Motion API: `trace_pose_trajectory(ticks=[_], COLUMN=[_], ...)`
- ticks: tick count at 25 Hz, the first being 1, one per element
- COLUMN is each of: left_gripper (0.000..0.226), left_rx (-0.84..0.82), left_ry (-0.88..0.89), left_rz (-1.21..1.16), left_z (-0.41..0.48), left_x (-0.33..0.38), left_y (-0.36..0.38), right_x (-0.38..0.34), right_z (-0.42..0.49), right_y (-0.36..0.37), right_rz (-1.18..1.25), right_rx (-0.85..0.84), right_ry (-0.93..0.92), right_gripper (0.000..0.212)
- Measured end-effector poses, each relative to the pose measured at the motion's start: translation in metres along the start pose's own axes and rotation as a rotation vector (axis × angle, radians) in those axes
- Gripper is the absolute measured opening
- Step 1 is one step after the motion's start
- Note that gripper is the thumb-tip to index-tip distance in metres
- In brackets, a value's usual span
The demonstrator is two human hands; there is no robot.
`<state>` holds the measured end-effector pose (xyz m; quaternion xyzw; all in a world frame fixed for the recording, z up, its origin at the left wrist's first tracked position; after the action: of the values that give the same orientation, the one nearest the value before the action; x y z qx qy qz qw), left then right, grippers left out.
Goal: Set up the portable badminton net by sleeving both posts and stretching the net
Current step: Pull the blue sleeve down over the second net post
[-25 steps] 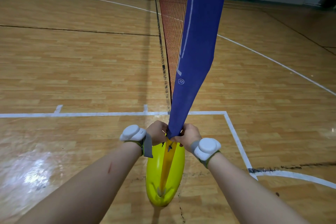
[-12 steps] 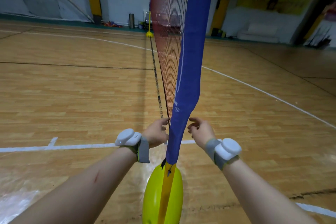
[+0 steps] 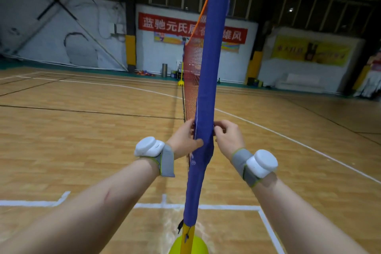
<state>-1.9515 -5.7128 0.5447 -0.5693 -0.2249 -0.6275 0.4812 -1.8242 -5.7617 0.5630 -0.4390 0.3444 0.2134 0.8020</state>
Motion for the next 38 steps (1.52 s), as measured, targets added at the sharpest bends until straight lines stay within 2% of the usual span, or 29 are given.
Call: trace_pose_trajectory(ticks=[8,15,19,22,26,31,34,38], left_gripper=[0.053,0.041,0.038,0.042,0.051,0.046,0.047,0.048], left_rx=[0.150,0.312,0.343,0.357,0.349,0.379,0.369,0.373], left_ry=[0.151,0.298,0.341,0.377,0.396,0.335,0.325,0.316], left_rz=[0.075,0.136,0.146,0.147,0.182,0.271,0.292,0.346], left_z=[0.021,0.048,0.062,0.066,0.070,0.078,0.079,0.081], left_x=[0.068,0.122,0.145,0.158,0.173,0.185,0.187,0.184], left_y=[-0.009,-0.022,-0.031,-0.036,-0.041,-0.044,-0.045,-0.047], right_x=[-0.067,-0.096,-0.114,-0.136,-0.177,-0.220,-0.232,-0.242], right_z=[0.027,0.055,0.071,0.084,0.104,0.127,0.137,0.148], right_y=[-0.044,-0.056,-0.065,-0.076,-0.100,-0.116,-0.120,-0.118], right_rz=[-0.082,-0.112,-0.075,-0.080,-0.108,-0.143,-0.110,-0.075], right_rx=[0.087,0.152,0.223,0.248,0.300,0.301,0.254,0.271], right_ry=[-0.217,-0.290,-0.368,-0.439,-0.509,-0.494,-0.467,-0.484], right_gripper=[0.034,0.037,0.035,0.044,0.059,0.068,0.069,0.060])
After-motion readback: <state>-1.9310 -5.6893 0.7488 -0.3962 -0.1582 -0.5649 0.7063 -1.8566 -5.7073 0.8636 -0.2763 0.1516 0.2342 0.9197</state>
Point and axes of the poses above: each hand's wrist, its own z-axis towards the middle knuckle, its own y-axis out of the palm, x = y × z, the point moved 2 cm from there along z, towards the middle knuckle, and after that the axes turned 8 degrees about -z, right-handed, at the moved point
